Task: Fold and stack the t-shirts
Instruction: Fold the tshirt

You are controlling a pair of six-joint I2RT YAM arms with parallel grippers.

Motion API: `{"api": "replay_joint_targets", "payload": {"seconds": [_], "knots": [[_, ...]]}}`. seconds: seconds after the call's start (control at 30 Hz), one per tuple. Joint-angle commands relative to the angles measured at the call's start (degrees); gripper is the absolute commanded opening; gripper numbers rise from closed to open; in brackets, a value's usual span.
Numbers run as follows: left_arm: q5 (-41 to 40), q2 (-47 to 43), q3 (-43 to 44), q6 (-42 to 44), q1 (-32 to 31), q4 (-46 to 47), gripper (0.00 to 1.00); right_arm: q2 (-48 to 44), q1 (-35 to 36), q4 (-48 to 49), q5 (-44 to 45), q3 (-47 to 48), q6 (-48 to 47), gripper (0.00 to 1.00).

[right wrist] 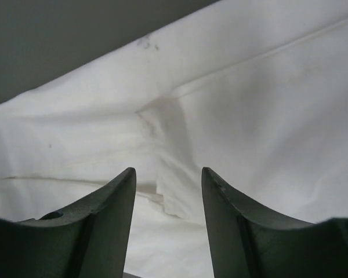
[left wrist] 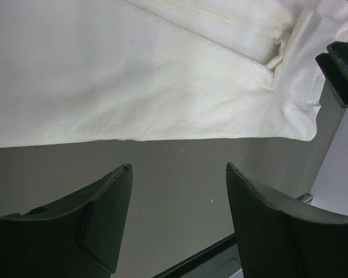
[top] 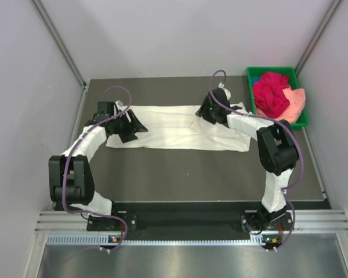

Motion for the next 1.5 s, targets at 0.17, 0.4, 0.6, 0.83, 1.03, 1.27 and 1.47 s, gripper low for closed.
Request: {"api": "replay_joint_targets", "payload": {"seconds": [0.17,0.4,0.6,0.83,1.03,1.27,1.47], "knots": [[-1.13,-2.32,2.51,-0.2,-3.24,3.66,0.64,-2.8,-0.93,-11.44,8.14,7.27,-10.06,0.49],[2.63,7.41,10.5,-3.72,-12.2,14.37,0.57,-2.1,-9.27,-11.96,-9.86,9.12,-27.31,0.49],[2.29,17.43,16.22,-2.49,-14.76,22.82,0.59,-0.35,-17.62,-14.94,-22.09,10.52,-36.27,0.48],[4.14,29.57,25.71,-1.18,-17.22,26.69,0.59,6.85,-21.14,-17.15,-28.6,16.76,-41.64,0.43],[4.83,37.66,32.48,1.19,-18.98,25.81,0.58,11.78,-22.99,-18.73,-30.27,21.42,-43.66,0.36],[6.16,43.47,39.85,4.45,-21.79,24.94,0.62,14.24,-23.96,-18.12,-34.49,21.95,-46.04,0.42],[5.55,47.42,44.17,5.5,-23.37,23.71,0.62,15.91,-24.04,-18.21,-36.07,23.09,-47.97,0.41]]}}
